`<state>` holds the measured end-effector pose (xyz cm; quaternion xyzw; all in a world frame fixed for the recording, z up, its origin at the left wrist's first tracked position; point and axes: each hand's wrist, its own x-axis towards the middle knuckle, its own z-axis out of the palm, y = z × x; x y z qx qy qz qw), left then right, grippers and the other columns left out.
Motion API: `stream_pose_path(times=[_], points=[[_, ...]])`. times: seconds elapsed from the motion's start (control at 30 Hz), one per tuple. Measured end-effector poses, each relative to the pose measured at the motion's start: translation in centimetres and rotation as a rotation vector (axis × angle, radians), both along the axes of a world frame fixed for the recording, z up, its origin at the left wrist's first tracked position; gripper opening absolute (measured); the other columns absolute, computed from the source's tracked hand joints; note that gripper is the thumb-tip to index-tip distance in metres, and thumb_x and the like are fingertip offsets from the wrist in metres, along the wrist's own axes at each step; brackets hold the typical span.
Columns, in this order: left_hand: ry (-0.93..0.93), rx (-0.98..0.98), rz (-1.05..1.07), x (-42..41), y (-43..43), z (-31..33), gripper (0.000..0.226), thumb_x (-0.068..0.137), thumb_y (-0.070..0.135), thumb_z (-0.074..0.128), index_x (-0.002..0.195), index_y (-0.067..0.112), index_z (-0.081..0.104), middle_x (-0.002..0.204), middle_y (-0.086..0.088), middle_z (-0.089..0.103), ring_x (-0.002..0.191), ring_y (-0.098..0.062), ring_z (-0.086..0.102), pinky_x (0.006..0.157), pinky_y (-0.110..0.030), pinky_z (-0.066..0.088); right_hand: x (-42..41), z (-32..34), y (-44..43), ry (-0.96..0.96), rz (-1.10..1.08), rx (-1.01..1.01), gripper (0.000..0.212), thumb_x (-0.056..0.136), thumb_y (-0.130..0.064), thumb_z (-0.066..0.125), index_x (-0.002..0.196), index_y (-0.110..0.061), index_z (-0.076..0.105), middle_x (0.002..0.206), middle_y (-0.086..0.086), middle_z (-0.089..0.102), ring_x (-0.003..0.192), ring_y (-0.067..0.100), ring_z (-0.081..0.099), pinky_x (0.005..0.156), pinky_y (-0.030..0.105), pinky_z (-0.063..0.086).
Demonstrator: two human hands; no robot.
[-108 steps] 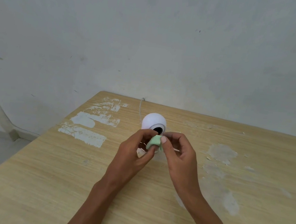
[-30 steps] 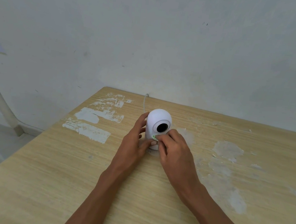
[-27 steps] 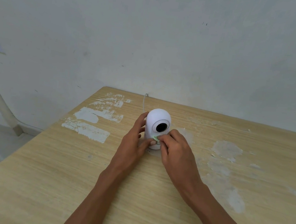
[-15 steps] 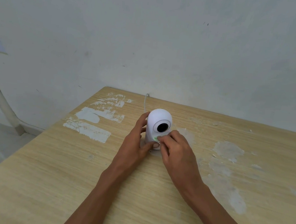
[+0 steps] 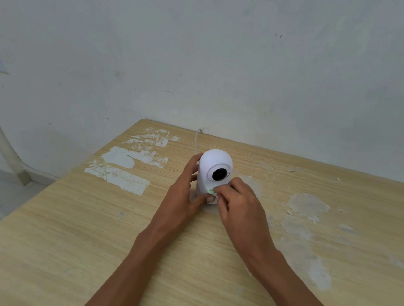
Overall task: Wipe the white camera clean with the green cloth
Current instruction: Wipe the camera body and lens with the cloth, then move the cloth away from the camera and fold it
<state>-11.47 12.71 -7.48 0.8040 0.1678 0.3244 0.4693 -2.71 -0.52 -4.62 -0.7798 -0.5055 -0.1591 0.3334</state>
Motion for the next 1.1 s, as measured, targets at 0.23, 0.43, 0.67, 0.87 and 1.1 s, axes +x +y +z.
stream_pose_path(times=[0.23, 0.43, 0.67, 0.87, 1.1], points=[[0.031, -0.003, 0.012, -0.2, 0.3, -0.6, 0.08, 0.094, 0.005, 0.064, 0.16, 0.033, 0.027, 0.123, 0.048, 0.057, 0.11, 0.023, 0.059, 0.081, 0.004, 0.045, -0.9, 0.3, 1.0, -0.017, 0.067, -0.012, 0.016, 0.089, -0.002, 0.069, 0.102, -0.008, 0.078, 0.096, 0.007, 0.068, 0.083, 0.026, 0.064, 0.072, 0.039, 0.056], [0.036, 0.003, 0.01, -0.1, 0.2, -0.3, 0.089, 0.091, 0.017, 0.077, 0.153, 0.051, 0.024, 0.133, 0.051, 0.049, 0.121, 0.026, 0.05, 0.089, 0.005, 0.04, 0.4, -0.1, -0.4, 0.065, -0.003, -0.115, 0.01, 0.095, -0.009, 0.063, 0.097, -0.01, 0.073, 0.092, 0.0, 0.062, 0.081, 0.021, 0.061, 0.068, 0.032, 0.051], [0.166, 0.103, 0.068, -1.1, 0.0, 0.2, 0.098, 0.096, 0.018, 0.072, 0.166, 0.031, 0.006, 0.166, 0.008, 0.036, 0.149, -0.01, 0.039, 0.113, -0.026, 0.034, 0.9, -0.8, -2.6, 0.682, -0.004, 0.119, 0.015, 0.094, -0.015, 0.069, 0.09, -0.03, 0.069, 0.085, -0.01, 0.07, 0.073, -0.004, 0.061, 0.062, 0.007, 0.044], [0.02, 0.085, 0.276, -2.6, -0.4, 0.8, 0.055, 0.101, 0.015, 0.059, 0.151, 0.032, 0.043, 0.131, 0.013, 0.059, 0.116, -0.003, 0.059, 0.091, -0.024, 0.048, 1.0, -1.1, -3.1, 0.825, -0.039, 0.181, 0.015, 0.096, -0.013, 0.065, 0.098, -0.028, 0.069, 0.091, -0.009, 0.072, 0.076, 0.003, 0.065, 0.061, 0.013, 0.046], [0.061, -0.048, 0.179, -1.4, -1.3, 0.6, 0.089, 0.084, 0.045, 0.081, 0.158, 0.033, 0.032, 0.14, 0.014, 0.052, 0.12, -0.005, 0.056, 0.092, -0.019, 0.047, 1.8, -1.0, -4.6, 0.802, -0.093, 0.176, 0.012, 0.094, -0.015, 0.069, 0.094, -0.026, 0.069, 0.087, -0.008, 0.072, 0.079, 0.007, 0.067, 0.064, 0.015, 0.046]])
